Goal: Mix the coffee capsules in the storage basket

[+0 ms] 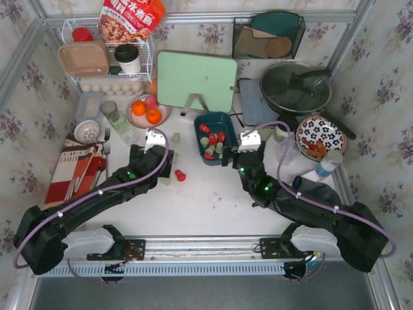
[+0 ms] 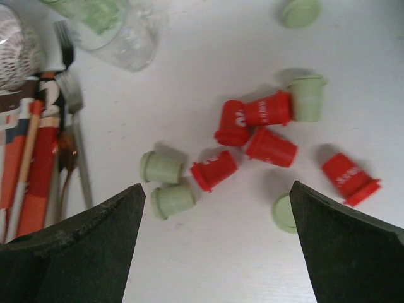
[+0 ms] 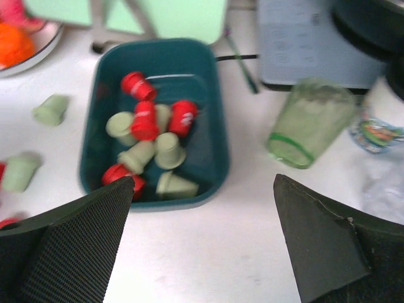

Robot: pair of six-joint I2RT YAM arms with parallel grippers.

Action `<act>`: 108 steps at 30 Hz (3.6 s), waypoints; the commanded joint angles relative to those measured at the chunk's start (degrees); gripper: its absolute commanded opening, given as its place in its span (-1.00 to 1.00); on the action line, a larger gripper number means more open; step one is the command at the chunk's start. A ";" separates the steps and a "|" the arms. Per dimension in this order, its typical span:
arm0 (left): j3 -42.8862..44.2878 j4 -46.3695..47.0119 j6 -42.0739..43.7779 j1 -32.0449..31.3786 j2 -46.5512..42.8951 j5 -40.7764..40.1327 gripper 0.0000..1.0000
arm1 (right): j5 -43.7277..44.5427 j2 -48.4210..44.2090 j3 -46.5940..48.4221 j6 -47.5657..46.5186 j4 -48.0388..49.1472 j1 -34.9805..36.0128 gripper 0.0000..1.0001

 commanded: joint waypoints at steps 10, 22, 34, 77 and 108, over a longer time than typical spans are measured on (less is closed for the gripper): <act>-3.26 -5.63 -9.71 0.07 -9.75 -16.63 1.00 | -2.13 23.98 17.54 8.96 -7.98 15.43 0.94; -6.79 -6.34 -13.76 0.13 -20.82 -17.25 1.00 | -15.58 41.18 31.73 7.25 -13.95 15.69 0.48; -6.53 -6.62 -14.40 0.13 -20.20 -16.82 1.00 | -19.27 52.13 43.96 7.30 -26.34 15.44 0.22; -6.60 -7.02 -14.84 0.12 -19.86 -16.62 1.00 | 2.08 27.63 18.68 0.01 -5.64 -1.84 -0.34; -10.41 -6.74 -18.03 0.13 -28.27 -19.71 1.00 | -30.17 35.26 24.88 1.85 0.87 15.95 0.49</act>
